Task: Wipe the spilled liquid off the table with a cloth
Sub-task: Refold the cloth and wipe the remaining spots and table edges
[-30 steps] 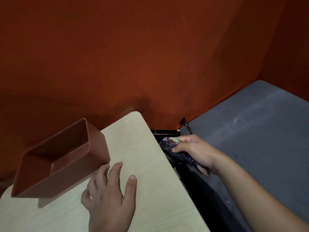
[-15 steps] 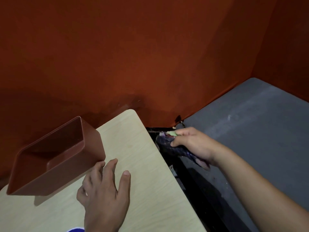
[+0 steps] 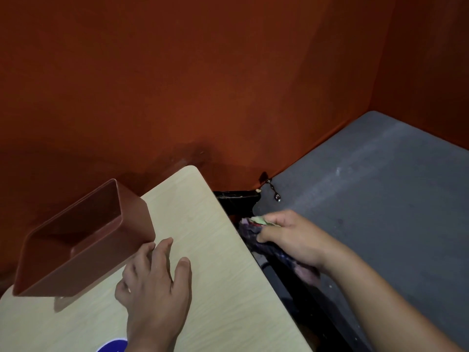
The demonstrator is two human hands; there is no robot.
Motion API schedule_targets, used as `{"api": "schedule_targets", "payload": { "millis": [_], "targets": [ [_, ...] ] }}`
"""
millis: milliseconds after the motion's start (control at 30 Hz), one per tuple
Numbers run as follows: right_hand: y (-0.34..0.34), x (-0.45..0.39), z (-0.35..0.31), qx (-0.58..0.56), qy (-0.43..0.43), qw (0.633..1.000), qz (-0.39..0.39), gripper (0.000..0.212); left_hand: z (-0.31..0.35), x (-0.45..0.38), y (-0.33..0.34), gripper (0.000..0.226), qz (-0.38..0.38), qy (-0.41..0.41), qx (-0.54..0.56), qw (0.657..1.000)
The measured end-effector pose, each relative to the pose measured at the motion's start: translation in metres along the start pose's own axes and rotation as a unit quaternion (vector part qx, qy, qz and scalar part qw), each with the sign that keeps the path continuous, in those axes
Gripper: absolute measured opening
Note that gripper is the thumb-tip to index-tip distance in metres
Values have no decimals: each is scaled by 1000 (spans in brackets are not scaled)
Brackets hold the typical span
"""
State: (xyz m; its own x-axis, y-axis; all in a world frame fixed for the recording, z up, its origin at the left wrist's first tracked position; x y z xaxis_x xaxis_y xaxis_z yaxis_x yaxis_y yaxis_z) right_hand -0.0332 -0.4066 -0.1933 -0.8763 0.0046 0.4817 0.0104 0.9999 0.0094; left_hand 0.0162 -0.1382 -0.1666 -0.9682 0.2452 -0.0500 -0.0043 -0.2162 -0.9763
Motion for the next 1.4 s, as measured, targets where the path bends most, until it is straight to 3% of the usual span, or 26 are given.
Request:
{"api": "schedule_targets", "payload": {
  "millis": [67,133,233,300,400,567,733,867,1033,1200,1400],
  "targets": [
    [12,-1,-1,22,-27,999,40,16,-2,-1,0,62,-1,4,1,1000],
    [18,6,4,41,-27,997,62,18,-4,-1,1,62,-1,10,1,1000],
    [4,18,10,62,18,998,-4,29,-4,0,3,60,1,14,1,1000],
    [-7,19,6,60,35,997,-26,18,-4,0,3,59,1,19,-3,1000],
    [-12,13,-9,50,11,998,41,14,-4,1,1,58,7,22,-1,1000],
    [16,19,0,88,-1,995,50,16,-4,1,1,60,7,26,5,1000],
    [-2,48,21,92,61,993,-50,11,-2,2,-1,61,9,25,12,1000],
    [-2,38,9,44,11,999,10,20,-3,3,-2,63,12,28,20,999],
    [21,43,19,77,-47,994,61,31,-3,3,-1,62,16,32,23,999],
    [-5,62,34,110,-7,994,-25,30,-4,3,-2,60,13,34,26,999],
    [16,52,16,58,-41,996,45,20,-3,4,-4,60,13,35,26,999]
  ]
}}
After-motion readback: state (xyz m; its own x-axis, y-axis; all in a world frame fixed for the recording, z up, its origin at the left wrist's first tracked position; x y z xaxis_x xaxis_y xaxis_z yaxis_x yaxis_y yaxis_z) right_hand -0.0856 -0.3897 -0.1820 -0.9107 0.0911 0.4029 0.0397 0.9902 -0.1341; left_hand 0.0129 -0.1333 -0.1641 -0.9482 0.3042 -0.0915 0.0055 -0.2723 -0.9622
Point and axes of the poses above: each hand's wrist, its own x-axis away from the middle knuckle, its own y-axis out of the palm, z = x × y, the point moved 3 cm from there along -x, towards the middle knuckle, and after that the axes turned 10 degrees about y, right-handed, at the moved point
